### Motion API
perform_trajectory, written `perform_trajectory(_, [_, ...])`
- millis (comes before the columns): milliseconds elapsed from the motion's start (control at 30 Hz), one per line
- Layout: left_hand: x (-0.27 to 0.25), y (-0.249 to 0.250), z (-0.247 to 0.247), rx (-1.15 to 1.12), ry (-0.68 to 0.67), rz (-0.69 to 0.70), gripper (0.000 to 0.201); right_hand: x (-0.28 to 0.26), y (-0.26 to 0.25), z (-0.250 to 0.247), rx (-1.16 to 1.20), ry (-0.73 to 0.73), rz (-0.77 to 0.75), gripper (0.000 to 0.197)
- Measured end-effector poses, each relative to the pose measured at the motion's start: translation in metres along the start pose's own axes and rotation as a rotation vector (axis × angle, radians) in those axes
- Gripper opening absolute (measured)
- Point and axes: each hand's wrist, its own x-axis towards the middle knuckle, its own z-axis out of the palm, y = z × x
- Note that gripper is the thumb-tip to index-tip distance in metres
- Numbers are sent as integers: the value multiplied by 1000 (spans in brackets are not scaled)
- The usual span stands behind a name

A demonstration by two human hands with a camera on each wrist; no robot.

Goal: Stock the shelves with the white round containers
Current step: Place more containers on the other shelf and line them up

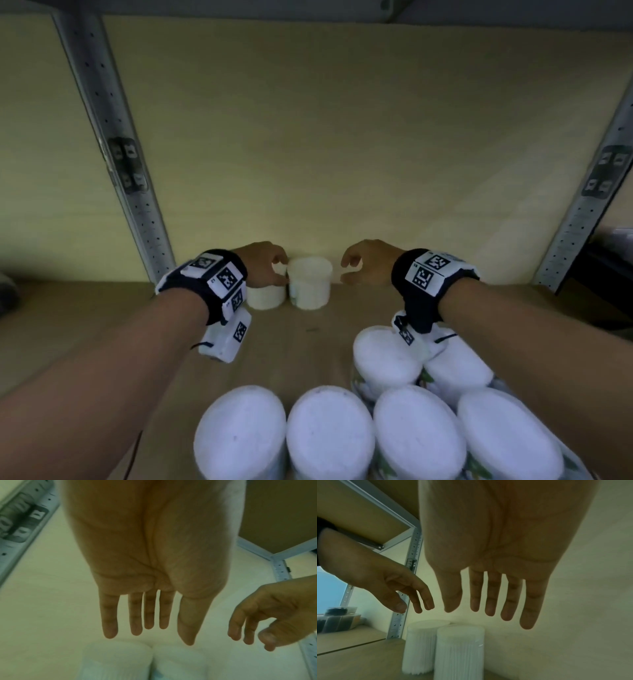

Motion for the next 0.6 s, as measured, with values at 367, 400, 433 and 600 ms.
perform_trajectory(367, [69, -47, 15, 3, 31, -37, 55, 94, -31, 19, -130, -42, -4, 55])
perform_trajectory(400, [72, -49, 16, 2, 27, -34, 56, 100, -32, 21, -142, -58, -2, 56])
perform_trajectory(433, [74, -50, 17, -1, 29, -26, 56, 105, -34, 23, -154, -73, 0, 57])
perform_trajectory(600, [76, -55, 21, -22, 62, 1, 52, 112, -39, 27, -211, -103, 4, 58])
